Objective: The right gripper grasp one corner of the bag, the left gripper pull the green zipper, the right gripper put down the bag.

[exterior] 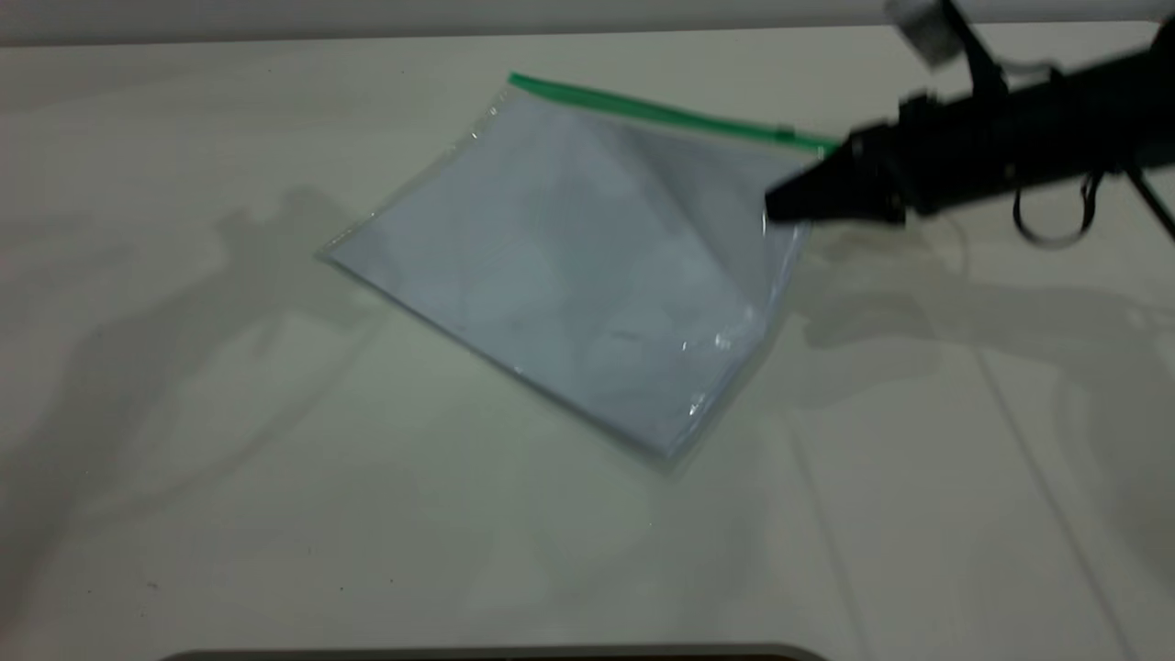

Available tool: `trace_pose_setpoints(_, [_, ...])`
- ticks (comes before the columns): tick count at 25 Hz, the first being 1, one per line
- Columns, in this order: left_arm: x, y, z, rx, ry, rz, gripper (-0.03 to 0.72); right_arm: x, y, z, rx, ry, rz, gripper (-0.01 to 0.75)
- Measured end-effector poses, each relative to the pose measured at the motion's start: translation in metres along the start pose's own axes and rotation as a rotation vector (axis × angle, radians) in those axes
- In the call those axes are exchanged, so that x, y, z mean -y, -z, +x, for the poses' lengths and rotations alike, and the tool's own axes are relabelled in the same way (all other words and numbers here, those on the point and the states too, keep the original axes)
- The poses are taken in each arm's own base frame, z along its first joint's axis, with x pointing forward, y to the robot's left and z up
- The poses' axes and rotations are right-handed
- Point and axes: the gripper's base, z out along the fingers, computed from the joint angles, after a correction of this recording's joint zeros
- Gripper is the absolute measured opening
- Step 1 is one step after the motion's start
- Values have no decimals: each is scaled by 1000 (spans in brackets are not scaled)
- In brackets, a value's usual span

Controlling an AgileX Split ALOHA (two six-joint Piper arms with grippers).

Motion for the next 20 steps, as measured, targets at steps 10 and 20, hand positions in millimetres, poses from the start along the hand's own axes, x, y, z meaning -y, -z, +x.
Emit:
trace_pose_setpoints(10, [15, -50, -12, 34, -197, 149, 577, -23, 10, -39, -7, 220, 48, 35])
trace_pose_setpoints(20, [47, -119, -25, 18, -450, 375, 577, -31, -16, -34, -133, 412, 212, 35])
